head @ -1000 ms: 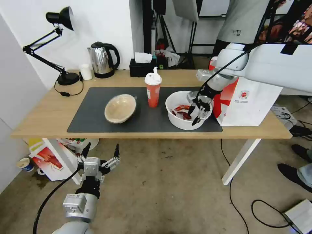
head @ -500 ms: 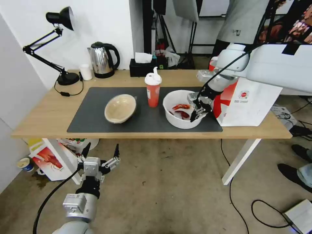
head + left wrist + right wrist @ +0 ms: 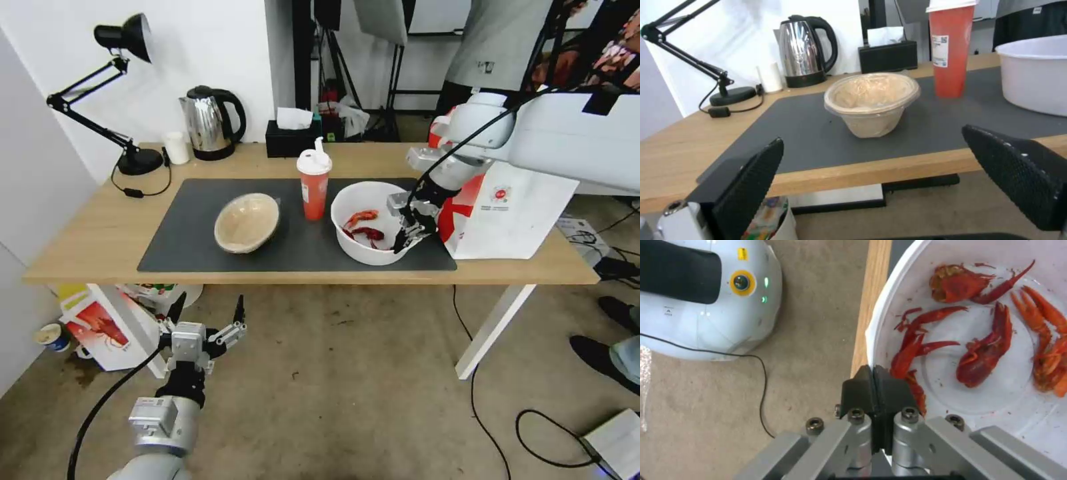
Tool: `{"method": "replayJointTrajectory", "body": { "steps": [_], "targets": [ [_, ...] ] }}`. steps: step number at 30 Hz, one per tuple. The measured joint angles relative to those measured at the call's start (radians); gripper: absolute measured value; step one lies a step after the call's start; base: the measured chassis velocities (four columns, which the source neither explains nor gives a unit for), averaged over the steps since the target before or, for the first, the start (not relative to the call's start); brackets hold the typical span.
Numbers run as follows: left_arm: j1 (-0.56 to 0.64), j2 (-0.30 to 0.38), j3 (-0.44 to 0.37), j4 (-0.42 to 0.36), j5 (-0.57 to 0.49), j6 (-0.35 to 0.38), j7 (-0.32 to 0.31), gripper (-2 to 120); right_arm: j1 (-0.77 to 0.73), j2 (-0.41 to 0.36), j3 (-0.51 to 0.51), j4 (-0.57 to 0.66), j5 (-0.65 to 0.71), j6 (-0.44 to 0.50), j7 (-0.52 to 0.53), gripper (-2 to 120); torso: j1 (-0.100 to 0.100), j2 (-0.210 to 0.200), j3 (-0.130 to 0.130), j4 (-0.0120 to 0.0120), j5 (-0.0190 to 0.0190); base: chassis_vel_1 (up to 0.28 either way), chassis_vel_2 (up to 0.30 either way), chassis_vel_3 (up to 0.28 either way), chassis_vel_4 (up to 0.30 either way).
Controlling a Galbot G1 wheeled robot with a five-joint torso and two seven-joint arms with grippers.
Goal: Pick up the trash from the table and place it into the takeout bag.
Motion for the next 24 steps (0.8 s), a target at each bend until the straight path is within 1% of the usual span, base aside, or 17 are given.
{"method": "replayJointTrajectory", "body": {
  "steps": [8, 24],
  "targets": [
    [0.000, 0.000, 0.000, 0.000, 0.000, 0.000, 0.000, 100, 0.003, -0.002, 0.001, -0.015, 0.000, -0.005, -0.008, 0, 0.000, 0.000, 0.000, -0.0001, 0.0003, 0.000, 0.000, 0.000, 0.000],
    [0.000, 0.000, 0.000, 0.000, 0.000, 0.000, 0.000, 100, 0.061, -0.012, 0.007, -0.053, 0.008, -0.001, -0.022, 0, 0.000, 0.000, 0.000, 0.0000, 0.0001, 0.000, 0.000, 0.000, 0.000]
  ]
}}
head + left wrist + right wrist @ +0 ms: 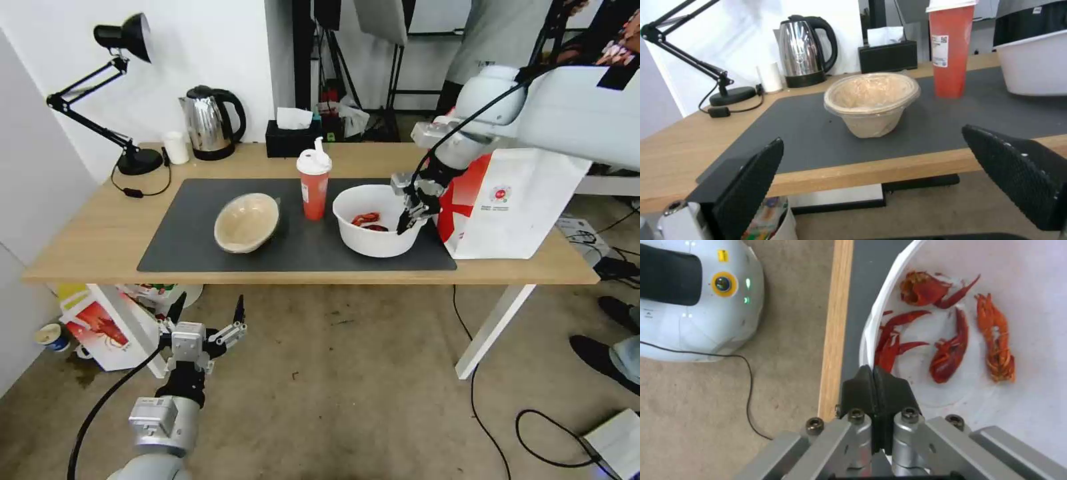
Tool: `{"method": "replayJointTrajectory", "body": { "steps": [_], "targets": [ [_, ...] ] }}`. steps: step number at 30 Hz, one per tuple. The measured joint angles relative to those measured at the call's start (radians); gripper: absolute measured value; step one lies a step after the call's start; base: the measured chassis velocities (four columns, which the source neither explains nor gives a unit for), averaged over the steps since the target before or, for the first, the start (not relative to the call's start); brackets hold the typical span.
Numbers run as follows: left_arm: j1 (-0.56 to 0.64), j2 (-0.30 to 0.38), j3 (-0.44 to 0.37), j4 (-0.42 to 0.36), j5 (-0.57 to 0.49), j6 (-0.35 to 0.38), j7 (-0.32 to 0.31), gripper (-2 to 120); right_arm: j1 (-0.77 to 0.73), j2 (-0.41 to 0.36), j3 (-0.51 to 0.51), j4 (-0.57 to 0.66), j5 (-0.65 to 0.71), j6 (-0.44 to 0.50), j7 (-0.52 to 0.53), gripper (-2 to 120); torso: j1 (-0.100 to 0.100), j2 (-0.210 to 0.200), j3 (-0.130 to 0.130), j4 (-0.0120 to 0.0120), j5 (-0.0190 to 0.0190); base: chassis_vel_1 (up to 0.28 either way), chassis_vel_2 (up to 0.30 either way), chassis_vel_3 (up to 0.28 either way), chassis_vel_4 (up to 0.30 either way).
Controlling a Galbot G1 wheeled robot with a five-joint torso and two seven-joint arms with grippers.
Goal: Pick up the trash from the table and place it into the takeout bag.
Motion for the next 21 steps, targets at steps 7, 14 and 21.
{"method": "replayJointTrajectory", "body": {
  "steps": [7, 14, 21],
  "targets": [
    [0.000, 0.000, 0.000, 0.000, 0.000, 0.000, 0.000, 100, 0.037, -0.009, 0.008, -0.010, 0.034, 0.001, -0.004, 0, 0.000, 0.000, 0.000, 0.0001, 0.0000, 0.000, 0.000, 0.000, 0.000],
    [0.000, 0.000, 0.000, 0.000, 0.000, 0.000, 0.000, 100, 0.056, -0.013, 0.006, -0.012, 0.045, 0.002, -0.005, 0, 0.000, 0.000, 0.000, 0.0000, 0.0000, 0.000, 0.000, 0.000, 0.000],
    [0.000, 0.000, 0.000, 0.000, 0.000, 0.000, 0.000, 100, 0.107, -0.021, 0.002, -0.022, 0.067, 0.003, -0.011, 0, 0.000, 0.000, 0.000, 0.0000, 0.0000, 0.000, 0.000, 0.000, 0.000]
  ]
}}
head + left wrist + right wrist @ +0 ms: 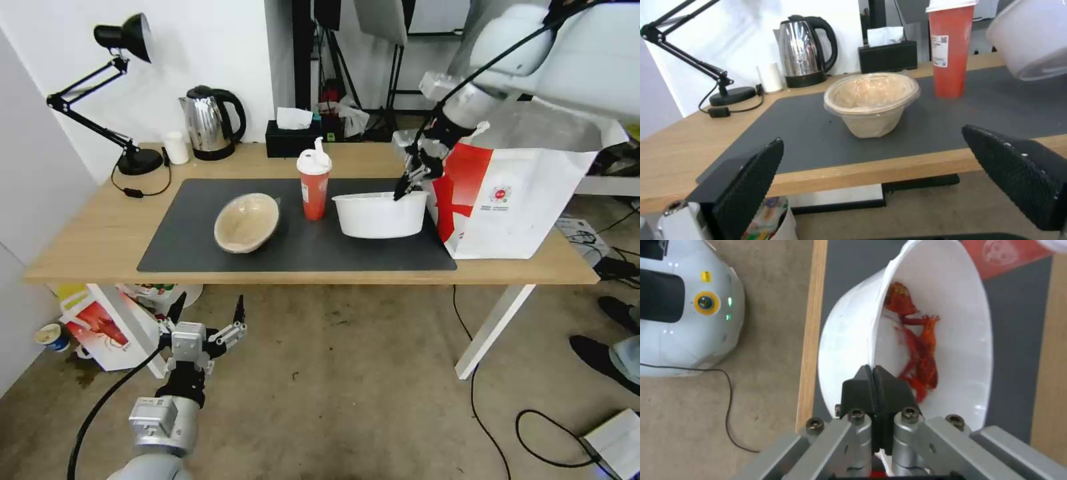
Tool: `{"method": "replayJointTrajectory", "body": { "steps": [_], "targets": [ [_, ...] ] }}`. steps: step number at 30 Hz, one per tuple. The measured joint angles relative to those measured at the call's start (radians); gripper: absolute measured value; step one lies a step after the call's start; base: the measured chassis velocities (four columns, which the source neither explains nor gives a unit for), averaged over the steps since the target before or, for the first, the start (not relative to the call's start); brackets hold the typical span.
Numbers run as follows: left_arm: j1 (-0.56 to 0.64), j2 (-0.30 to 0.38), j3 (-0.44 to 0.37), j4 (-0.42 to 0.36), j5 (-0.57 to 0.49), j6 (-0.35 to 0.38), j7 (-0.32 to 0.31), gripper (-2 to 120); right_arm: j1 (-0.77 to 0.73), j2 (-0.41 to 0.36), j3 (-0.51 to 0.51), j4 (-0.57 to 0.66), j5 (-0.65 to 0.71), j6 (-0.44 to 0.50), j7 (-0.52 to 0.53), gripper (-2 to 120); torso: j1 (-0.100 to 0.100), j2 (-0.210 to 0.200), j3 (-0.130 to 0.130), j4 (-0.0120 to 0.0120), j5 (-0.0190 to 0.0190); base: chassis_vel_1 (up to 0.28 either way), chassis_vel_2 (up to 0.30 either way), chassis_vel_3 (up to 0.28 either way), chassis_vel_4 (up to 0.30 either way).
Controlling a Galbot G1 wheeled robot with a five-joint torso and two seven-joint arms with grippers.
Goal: Pick up the trash from the table and place it into the takeout bag.
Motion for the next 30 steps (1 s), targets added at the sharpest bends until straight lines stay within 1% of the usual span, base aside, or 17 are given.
{"method": "replayJointTrajectory", "body": {
  "steps": [6, 9, 14, 21, 27, 30],
  "targets": [
    [0.000, 0.000, 0.000, 0.000, 0.000, 0.000, 0.000, 100, 0.025, -0.007, -0.003, 0.001, 0.019, 0.001, 0.000, 0, 0.000, 0.000, 0.000, 0.0000, -0.0002, 0.000, 0.000, 0.000, 0.000],
    [0.000, 0.000, 0.000, 0.000, 0.000, 0.000, 0.000, 100, 0.011, 0.005, -0.004, 0.024, 0.017, 0.001, 0.005, 0, 0.000, 0.000, 0.000, 0.0001, 0.0000, 0.000, 0.000, 0.000, 0.000],
    [0.000, 0.000, 0.000, 0.000, 0.000, 0.000, 0.000, 100, -0.033, 0.027, -0.005, 0.055, -0.009, 0.001, 0.016, 0, 0.000, 0.000, 0.000, -0.0001, 0.0001, 0.000, 0.000, 0.000, 0.000],
    [0.000, 0.000, 0.000, 0.000, 0.000, 0.000, 0.000, 100, -0.127, 0.049, 0.038, 0.074, -0.055, 0.001, 0.029, 0, 0.000, 0.000, 0.000, 0.0001, 0.0001, 0.000, 0.000, 0.000, 0.000],
    [0.000, 0.000, 0.000, 0.000, 0.000, 0.000, 0.000, 100, -0.192, 0.052, 0.079, 0.050, -0.092, 0.009, 0.030, 0, 0.000, 0.000, 0.000, 0.0001, -0.0003, 0.000, 0.000, 0.000, 0.000],
    [0.000, 0.000, 0.000, 0.000, 0.000, 0.000, 0.000, 100, -0.211, 0.052, 0.088, 0.038, -0.099, 0.015, 0.028, 0, 0.000, 0.000, 0.000, 0.0002, 0.0004, 0.000, 0.000, 0.000, 0.000]
  ]
}}
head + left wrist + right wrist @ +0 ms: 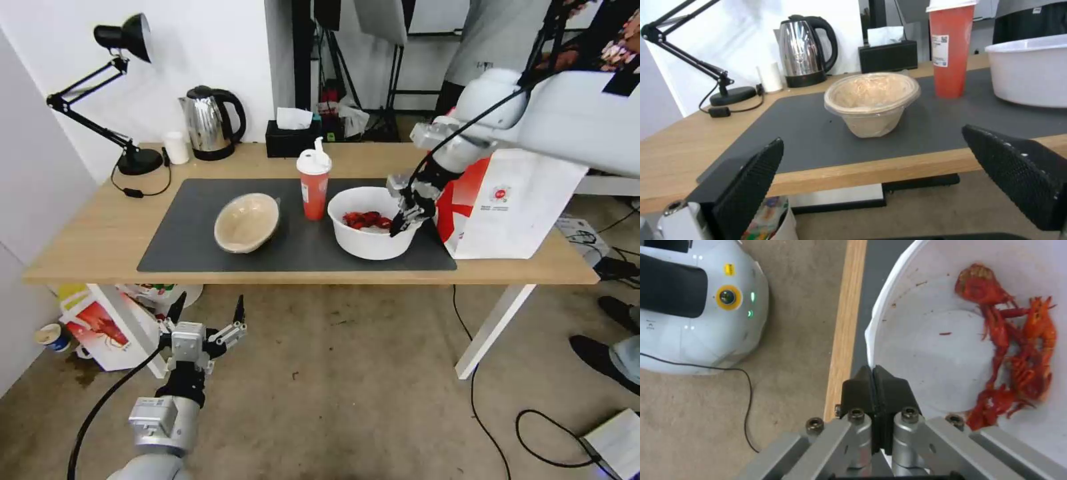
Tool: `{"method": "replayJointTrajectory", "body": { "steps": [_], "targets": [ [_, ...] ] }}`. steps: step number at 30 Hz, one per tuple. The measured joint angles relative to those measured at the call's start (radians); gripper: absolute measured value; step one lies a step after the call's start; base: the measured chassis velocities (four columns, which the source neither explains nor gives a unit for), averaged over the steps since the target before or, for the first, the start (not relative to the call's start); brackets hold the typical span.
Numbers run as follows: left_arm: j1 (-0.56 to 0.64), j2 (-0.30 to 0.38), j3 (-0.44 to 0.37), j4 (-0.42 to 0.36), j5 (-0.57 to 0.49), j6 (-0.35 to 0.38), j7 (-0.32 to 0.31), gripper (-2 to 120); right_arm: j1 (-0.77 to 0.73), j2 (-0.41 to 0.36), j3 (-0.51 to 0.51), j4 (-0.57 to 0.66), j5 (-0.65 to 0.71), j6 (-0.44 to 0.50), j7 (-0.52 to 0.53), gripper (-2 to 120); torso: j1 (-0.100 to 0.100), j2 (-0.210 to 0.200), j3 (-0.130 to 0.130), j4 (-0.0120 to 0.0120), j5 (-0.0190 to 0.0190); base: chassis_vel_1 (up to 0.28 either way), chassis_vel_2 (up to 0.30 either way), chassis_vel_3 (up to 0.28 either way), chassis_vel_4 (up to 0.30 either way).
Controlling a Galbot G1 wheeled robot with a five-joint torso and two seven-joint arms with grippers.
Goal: Pick up the trash from the table and place it into the takeout bag.
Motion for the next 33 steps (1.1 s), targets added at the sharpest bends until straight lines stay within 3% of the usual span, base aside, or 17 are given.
{"method": "replayJointTrajectory", "body": {
  "steps": [33],
  "targets": [
    [0.000, 0.000, 0.000, 0.000, 0.000, 0.000, 0.000, 100, 0.161, -0.032, -0.007, -0.059, 0.057, 0.021, -0.012, 0, 0.000, 0.000, 0.000, -0.0001, -0.0004, 0.000, 0.000, 0.000, 0.000]
  ]
}}
